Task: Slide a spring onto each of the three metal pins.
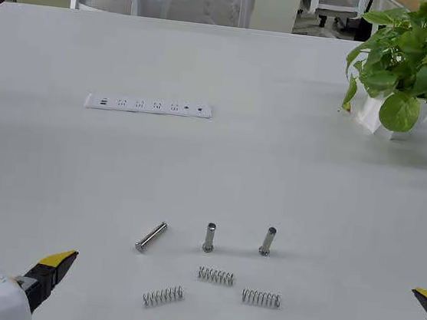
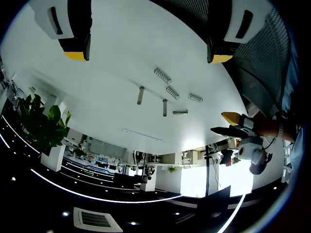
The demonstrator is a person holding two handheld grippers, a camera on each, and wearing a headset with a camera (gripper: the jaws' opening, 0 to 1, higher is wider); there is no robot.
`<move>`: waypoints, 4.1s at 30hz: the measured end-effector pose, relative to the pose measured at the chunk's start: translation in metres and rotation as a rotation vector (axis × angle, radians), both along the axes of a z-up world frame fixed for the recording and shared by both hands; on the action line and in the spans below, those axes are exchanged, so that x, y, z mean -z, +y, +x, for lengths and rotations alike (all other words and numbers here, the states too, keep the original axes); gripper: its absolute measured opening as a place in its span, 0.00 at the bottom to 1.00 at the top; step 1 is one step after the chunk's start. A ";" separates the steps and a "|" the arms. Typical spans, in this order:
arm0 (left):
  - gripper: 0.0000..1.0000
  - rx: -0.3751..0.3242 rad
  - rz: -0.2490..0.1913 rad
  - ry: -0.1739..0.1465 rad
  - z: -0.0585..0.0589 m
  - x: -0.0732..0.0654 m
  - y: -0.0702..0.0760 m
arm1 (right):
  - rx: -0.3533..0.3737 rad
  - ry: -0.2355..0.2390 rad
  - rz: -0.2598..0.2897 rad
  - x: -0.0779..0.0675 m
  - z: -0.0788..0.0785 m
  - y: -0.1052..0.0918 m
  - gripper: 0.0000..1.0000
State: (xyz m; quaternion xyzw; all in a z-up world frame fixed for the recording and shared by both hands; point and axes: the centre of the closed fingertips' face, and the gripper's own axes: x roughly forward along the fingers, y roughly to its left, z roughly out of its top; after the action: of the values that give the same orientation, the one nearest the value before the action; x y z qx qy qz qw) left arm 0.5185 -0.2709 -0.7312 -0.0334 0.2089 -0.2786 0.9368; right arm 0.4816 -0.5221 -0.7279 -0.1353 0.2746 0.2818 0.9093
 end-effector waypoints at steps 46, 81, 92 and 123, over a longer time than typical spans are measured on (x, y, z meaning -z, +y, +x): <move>0.96 0.034 0.026 0.032 -0.005 0.010 -0.005 | -0.020 -0.010 -0.021 0.001 0.006 -0.003 0.99; 0.84 0.205 0.213 0.123 0.051 0.011 0.001 | -0.057 -0.003 0.001 -0.005 0.014 0.005 0.99; 0.75 0.266 0.282 0.177 0.069 0.029 -0.002 | -0.064 0.007 -0.017 -0.001 0.009 0.006 0.99; 0.30 0.268 0.351 0.275 0.114 0.070 -0.017 | -0.051 0.024 -0.013 0.003 -0.002 0.012 0.98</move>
State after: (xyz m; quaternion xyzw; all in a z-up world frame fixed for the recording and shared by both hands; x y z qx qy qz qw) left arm 0.6327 -0.2881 -0.8008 0.1200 0.3820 -0.3524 0.8459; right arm 0.4796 -0.5097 -0.7314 -0.1445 0.2839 0.3048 0.8976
